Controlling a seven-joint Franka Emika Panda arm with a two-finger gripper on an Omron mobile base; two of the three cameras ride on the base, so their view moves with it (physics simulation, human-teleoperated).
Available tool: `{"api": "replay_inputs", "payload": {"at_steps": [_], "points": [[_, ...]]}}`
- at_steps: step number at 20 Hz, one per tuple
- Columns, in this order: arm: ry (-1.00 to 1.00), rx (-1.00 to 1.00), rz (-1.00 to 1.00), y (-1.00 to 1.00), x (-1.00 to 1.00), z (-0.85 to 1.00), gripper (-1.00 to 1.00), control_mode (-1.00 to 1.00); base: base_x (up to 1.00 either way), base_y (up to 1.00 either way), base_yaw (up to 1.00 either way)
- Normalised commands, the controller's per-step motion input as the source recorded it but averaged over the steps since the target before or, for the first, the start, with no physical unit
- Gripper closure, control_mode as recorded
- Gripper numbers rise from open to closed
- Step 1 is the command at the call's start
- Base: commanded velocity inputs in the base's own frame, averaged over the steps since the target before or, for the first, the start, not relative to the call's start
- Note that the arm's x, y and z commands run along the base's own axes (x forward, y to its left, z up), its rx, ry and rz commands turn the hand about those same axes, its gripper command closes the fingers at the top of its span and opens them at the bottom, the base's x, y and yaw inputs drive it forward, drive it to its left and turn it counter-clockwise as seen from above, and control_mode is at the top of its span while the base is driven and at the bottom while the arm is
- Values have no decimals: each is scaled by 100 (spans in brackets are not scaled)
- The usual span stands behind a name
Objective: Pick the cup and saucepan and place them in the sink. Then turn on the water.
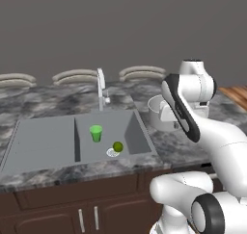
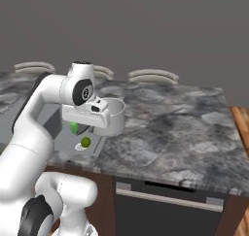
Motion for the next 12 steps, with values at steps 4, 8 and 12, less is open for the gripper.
{"api": "replay_inputs", "payload": {"at_steps": [4, 8, 12], "points": [[0, 0, 0, 0, 0, 0, 100, 100, 44, 0, 0], [0, 0, 0, 0, 0, 0, 100, 100, 37, 0, 0], [0, 0, 0, 0, 0, 0, 100, 100, 36, 0, 0]]}}
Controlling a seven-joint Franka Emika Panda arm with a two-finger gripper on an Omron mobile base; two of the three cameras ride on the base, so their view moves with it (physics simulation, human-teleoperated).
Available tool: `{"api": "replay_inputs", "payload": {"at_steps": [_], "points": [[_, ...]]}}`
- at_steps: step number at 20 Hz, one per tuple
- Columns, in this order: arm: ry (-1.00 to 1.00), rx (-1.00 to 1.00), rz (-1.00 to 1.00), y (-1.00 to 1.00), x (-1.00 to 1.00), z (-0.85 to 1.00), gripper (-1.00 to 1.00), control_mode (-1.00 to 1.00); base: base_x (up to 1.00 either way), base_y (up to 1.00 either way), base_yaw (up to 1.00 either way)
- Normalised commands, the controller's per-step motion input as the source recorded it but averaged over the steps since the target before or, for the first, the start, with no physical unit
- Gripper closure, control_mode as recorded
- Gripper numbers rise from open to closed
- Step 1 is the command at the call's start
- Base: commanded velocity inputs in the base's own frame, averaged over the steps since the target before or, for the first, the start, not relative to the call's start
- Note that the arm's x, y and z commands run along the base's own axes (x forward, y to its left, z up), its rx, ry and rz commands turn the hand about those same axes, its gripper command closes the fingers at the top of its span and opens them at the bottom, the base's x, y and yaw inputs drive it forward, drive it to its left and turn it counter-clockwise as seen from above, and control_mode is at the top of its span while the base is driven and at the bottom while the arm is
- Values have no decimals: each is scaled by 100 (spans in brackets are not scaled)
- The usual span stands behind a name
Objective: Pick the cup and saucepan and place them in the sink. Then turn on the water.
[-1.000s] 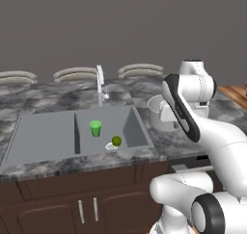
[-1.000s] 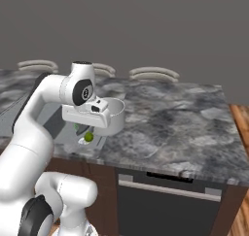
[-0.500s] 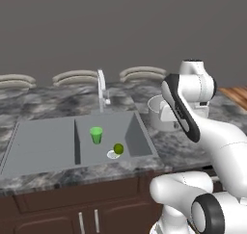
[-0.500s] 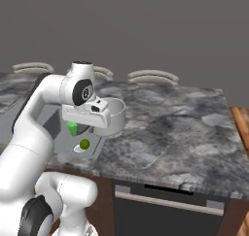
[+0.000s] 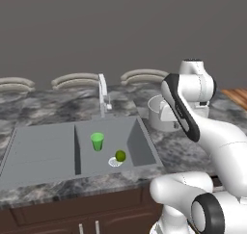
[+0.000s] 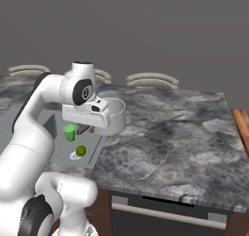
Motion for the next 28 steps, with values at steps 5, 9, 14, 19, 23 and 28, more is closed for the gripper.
{"api": "replay_inputs", "payload": {"at_steps": [5, 9, 14, 19, 23, 28], "points": [[0, 0, 0, 0, 0, 0, 100, 100, 38, 0, 0], [0, 0, 0, 0, 0, 0, 100, 100, 36, 0, 0], [0, 0, 0, 0, 0, 0, 100, 100, 34, 0, -1], [0, 0, 0, 0, 0, 0, 100, 100, 32, 0, -3], [0, 0, 0, 0, 0, 0, 100, 100, 29, 0, -3], [0, 0, 0, 0, 0, 0, 100, 100, 19, 0, -2]]}}
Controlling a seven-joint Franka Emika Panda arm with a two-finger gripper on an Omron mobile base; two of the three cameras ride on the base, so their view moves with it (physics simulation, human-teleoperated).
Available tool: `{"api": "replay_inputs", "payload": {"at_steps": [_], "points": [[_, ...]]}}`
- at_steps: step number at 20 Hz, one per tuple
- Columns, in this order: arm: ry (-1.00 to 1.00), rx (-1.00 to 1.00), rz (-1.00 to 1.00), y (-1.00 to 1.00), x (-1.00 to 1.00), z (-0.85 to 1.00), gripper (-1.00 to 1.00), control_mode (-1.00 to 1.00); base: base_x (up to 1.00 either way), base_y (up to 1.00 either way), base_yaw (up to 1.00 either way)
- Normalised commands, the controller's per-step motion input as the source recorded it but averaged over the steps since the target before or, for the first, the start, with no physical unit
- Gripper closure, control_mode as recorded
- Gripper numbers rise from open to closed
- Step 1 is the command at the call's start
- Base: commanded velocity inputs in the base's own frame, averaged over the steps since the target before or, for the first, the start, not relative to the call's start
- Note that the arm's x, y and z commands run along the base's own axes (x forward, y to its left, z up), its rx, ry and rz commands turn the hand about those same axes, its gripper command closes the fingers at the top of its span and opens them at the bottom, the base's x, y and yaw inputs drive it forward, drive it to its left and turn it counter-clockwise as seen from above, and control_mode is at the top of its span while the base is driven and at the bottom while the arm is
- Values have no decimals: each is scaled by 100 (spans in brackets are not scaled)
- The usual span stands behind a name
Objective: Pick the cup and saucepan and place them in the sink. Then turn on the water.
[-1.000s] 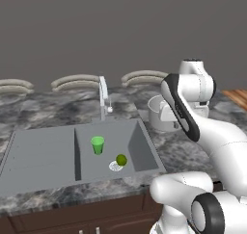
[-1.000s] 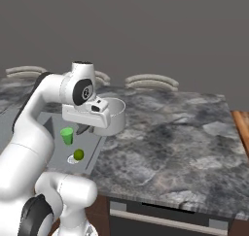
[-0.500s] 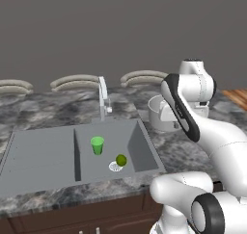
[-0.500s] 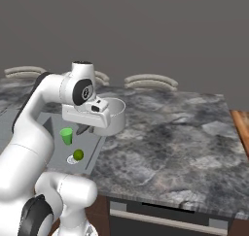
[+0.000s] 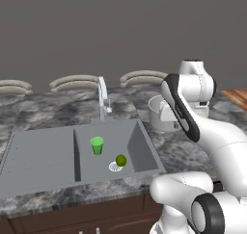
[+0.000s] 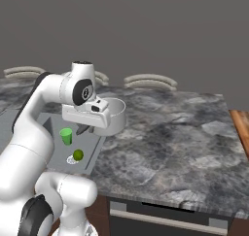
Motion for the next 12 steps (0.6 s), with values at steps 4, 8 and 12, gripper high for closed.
{"api": "replay_inputs", "payload": {"at_steps": [4, 8, 12], "points": [[0, 0, 0, 0, 0, 0, 100, 100, 4, 0, 0], [0, 0, 0, 0, 0, 0, 100, 100, 0, 0, 0], [0, 0, 0, 0, 0, 0, 100, 100, 0, 0, 0]]}}
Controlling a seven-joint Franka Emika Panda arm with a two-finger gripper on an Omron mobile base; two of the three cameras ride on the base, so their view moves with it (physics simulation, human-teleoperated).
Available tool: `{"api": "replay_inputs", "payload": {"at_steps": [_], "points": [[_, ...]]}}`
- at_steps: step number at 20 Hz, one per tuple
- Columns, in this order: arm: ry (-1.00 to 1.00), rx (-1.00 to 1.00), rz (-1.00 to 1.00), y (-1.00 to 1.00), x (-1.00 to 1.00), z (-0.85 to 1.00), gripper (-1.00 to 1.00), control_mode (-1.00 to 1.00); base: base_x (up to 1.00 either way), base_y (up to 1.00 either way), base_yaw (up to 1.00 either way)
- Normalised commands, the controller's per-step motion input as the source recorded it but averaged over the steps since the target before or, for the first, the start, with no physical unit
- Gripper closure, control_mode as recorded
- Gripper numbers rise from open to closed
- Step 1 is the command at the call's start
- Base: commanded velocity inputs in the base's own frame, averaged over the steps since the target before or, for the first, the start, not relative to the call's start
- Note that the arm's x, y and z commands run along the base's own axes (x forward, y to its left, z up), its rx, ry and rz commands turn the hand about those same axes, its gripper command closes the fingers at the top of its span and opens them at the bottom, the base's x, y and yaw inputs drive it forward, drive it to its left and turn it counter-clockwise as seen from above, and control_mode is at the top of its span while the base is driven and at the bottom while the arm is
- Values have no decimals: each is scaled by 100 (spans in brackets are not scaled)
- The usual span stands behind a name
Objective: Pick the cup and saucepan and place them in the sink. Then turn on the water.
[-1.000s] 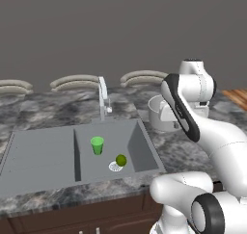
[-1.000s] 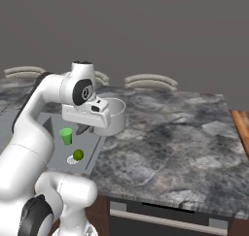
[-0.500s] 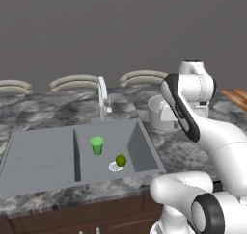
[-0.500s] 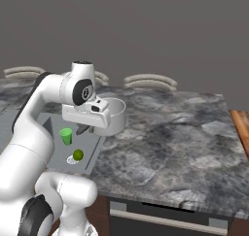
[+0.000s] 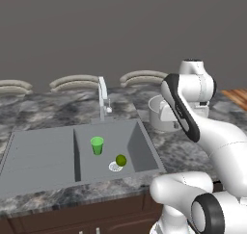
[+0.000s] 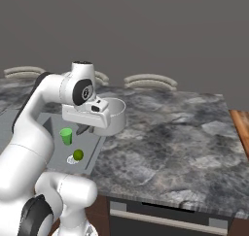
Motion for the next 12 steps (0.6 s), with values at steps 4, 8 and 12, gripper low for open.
{"api": "replay_inputs", "payload": {"at_steps": [4, 8, 12], "points": [[0, 0, 0, 0, 0, 0, 100, 100, 0, 0, 0], [0, 0, 0, 0, 0, 0, 100, -100, 0, 0, 0], [0, 0, 0, 0, 0, 0, 100, -100, 0, 0, 0]]}}
